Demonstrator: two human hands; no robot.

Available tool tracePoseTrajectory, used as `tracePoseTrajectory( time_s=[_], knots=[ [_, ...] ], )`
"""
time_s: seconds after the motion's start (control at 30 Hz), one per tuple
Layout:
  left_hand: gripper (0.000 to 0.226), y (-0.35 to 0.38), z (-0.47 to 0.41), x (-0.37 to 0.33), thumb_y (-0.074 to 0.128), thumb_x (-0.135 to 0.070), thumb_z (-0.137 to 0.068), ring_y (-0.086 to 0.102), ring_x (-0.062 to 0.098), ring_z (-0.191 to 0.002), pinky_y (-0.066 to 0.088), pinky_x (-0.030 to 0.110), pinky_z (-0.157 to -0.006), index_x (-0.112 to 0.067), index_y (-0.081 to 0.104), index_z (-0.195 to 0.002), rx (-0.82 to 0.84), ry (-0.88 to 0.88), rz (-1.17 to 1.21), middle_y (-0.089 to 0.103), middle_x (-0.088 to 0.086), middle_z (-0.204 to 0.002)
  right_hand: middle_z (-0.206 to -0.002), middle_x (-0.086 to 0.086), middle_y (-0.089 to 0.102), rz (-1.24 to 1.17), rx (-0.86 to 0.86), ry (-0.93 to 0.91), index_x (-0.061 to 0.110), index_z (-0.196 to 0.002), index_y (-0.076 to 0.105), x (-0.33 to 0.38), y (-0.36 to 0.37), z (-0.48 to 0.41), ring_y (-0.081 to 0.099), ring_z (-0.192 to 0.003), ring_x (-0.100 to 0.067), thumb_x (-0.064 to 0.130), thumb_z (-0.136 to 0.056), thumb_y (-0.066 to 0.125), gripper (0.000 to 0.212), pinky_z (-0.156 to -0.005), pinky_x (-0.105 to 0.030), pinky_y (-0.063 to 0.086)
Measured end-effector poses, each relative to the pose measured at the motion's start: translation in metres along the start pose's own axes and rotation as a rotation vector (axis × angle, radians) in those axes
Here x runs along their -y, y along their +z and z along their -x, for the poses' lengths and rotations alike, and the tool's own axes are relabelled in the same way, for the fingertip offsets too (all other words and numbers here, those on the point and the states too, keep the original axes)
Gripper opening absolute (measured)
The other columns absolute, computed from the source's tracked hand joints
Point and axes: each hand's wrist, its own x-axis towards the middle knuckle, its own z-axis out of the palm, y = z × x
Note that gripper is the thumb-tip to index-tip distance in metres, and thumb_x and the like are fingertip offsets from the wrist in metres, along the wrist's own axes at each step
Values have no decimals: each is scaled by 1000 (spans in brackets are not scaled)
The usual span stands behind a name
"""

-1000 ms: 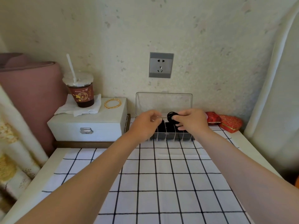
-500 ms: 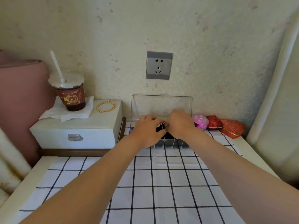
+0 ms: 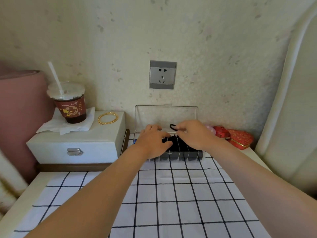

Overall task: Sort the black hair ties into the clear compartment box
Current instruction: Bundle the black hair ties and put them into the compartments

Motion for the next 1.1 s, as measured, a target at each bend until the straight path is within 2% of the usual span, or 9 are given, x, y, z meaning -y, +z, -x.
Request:
tracePoseTrajectory(
  time_s=[0.07,0.27,0.43,0.57,0.73,0.8,0.9,1.0,1.1],
  knots=[
    [38,-1,1,4,51,-40,-96,34,25,-135,31,40,-112,-35,59,-132,-46,-4,123,49,1,-142,-89,-7,72,62,-12,-55,11,-95,76,-2,6,0,65,-82,-22,20,-97,59,20,-81,-40,53],
    [40,-5,11,8,49,-12,-96,49,18,-128,41,35,-107,-20,54,-135,-205,-21,317,57,0,-137,-74,0,65,267,-58,-115,16,-94,65,2,9,-5,60,-72,-24,28,-94,63,12,-69,-37,50],
    [41,-3,11,7,52,-20,-96,47,17,-128,39,36,-108,-25,52,-137,-226,41,348,57,-3,-136,-87,5,70,430,-91,-190,29,-103,70,1,15,-11,61,-88,-21,38,-93,63,15,-88,-35,39],
    [43,4,9,2,49,-35,-95,34,21,-136,30,43,-113,-35,51,-138,-126,91,211,50,-3,-142,-92,8,64,411,-7,-166,37,-101,76,-1,18,-11,52,-101,-19,40,-93,62,16,-80,-32,29],
    [48,8,8,-3,40,-47,-100,11,17,-144,17,45,-116,-35,43,-146,-24,47,-21,29,-1,-156,-107,5,67,50,-52,-87,24,-106,75,-14,11,-4,61,-100,-15,31,-87,73,21,-87,-31,48],
    [48,7,7,-6,40,-47,-99,8,17,-145,15,45,-116,-35,45,-145,12,47,-50,25,0,-157,-109,4,68,50,-91,-116,19,-112,73,-18,10,1,63,-99,-15,29,-92,66,23,-90,-33,51],
    [43,4,3,-8,43,-44,-99,8,18,-145,14,43,-116,-37,51,-140,28,49,-14,27,-1,-157,-95,1,73,186,-55,-247,16,-99,74,-21,17,9,65,-85,-18,30,-93,41,36,-79,-40,53],
    [34,1,2,-1,51,-30,-97,27,19,-143,24,35,-117,-31,65,-128,-54,39,225,44,2,-149,-109,11,70,451,-7,-296,25,-104,71,-21,27,15,61,-105,-12,40,-91,21,54,-94,-39,41],
    [30,-3,8,6,53,-17,-96,47,14,-131,31,20,-105,-20,70,-121,-147,-1,386,56,1,-138,-112,15,70,606,26,-336,27,-103,72,-15,35,18,53,-121,-13,43,-91,12,64,-109,-40,25]
  ],
)
